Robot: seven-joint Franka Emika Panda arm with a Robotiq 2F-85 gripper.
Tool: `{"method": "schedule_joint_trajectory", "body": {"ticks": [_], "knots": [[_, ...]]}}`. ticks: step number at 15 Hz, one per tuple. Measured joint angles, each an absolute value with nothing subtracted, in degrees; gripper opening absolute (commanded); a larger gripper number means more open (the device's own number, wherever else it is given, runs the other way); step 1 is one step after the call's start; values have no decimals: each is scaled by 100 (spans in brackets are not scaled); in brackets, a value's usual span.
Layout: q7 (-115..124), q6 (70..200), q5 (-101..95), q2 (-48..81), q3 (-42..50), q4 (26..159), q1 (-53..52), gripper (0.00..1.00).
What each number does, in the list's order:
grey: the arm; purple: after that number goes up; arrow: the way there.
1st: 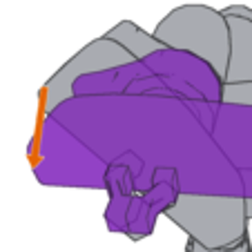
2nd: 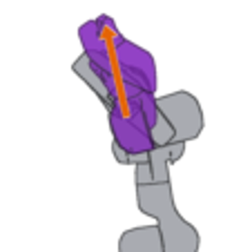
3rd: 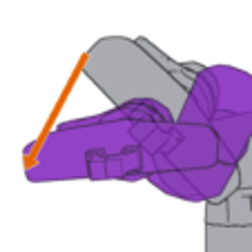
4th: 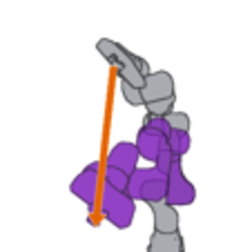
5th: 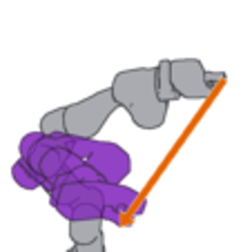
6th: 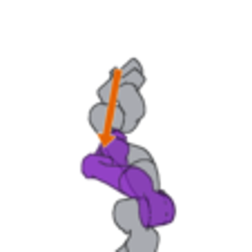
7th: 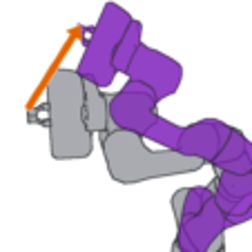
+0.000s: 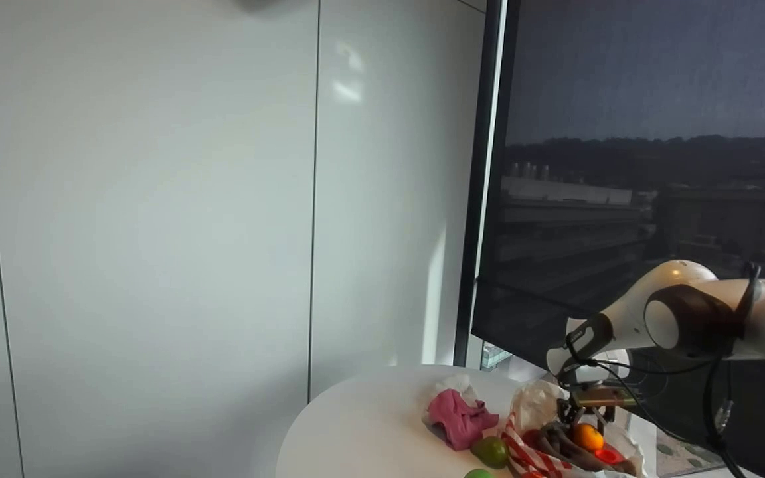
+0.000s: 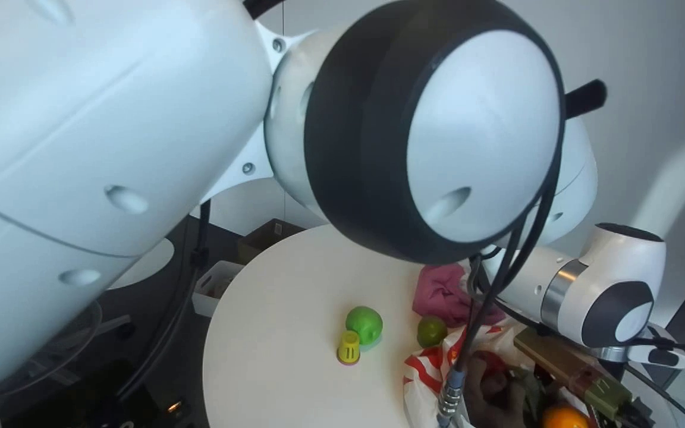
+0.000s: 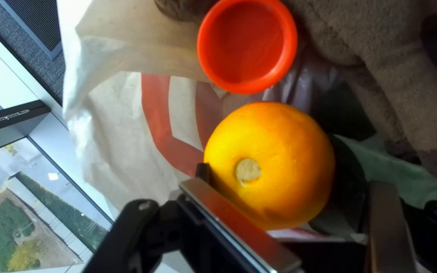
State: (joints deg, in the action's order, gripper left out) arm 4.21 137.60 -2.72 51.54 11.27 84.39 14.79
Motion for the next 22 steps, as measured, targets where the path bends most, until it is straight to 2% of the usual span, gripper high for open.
{"method": "schedule_joint_trajectory", "body": {"ticks": [11, 22], "knots": [[237, 13973, -1127, 3057, 652, 10442, -6, 54], [234, 14231, -1902, 3648, 316, 10676, -971, 54]]}}
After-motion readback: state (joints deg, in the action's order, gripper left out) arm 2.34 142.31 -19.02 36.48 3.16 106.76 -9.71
